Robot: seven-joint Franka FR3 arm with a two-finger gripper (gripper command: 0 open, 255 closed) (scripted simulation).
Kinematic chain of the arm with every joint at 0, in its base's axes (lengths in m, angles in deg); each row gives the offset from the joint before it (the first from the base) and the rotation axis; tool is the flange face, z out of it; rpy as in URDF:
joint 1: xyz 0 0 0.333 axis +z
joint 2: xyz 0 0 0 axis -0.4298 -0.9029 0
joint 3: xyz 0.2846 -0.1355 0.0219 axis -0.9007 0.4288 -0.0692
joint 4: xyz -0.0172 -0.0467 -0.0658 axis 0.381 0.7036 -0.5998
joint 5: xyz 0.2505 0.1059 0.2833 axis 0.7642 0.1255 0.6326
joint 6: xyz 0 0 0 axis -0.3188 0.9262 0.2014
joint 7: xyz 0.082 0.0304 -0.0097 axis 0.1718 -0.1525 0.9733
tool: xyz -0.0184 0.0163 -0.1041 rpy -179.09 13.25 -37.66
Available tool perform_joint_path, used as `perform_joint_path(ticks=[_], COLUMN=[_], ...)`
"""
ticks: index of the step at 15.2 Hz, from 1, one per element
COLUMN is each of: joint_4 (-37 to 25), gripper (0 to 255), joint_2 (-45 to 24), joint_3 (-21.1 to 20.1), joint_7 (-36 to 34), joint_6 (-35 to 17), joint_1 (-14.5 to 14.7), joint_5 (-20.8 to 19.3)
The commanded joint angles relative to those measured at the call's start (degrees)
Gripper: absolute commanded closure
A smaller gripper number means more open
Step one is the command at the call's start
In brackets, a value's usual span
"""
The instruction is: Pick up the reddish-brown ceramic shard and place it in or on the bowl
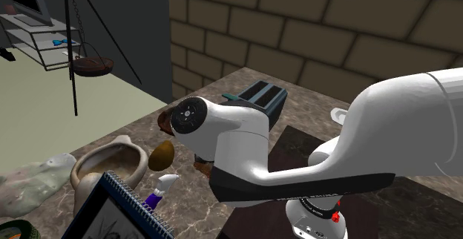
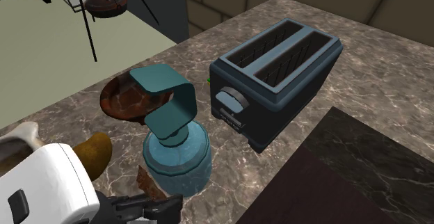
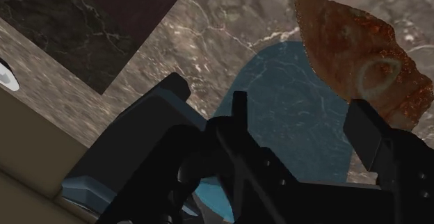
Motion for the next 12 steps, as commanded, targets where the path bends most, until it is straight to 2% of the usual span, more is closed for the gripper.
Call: perform_joint_path(ticks=[1, 9, 10, 11, 12], joint_4=[0.0, 0.0, 0.0, 7.69, 14.16], gripper=[255, 255, 0, 0, 0], joint_2=[0.0, 0.0, 0.0, 0.56, 0.57], joint_3=[0.0, 0.0, 0.0, 11.35, 22.92], joint_7=[0.0, 0.0, 0.0, 12.28, 25.8], joint_6=[0.0, 0.0, 0.0, -8.03, -14.84], joint_1=[0.0, 0.0, 0.0, 10.13, 18.88], joint_5=[0.0, 0.0, 0.0, 3.9, 7.88])
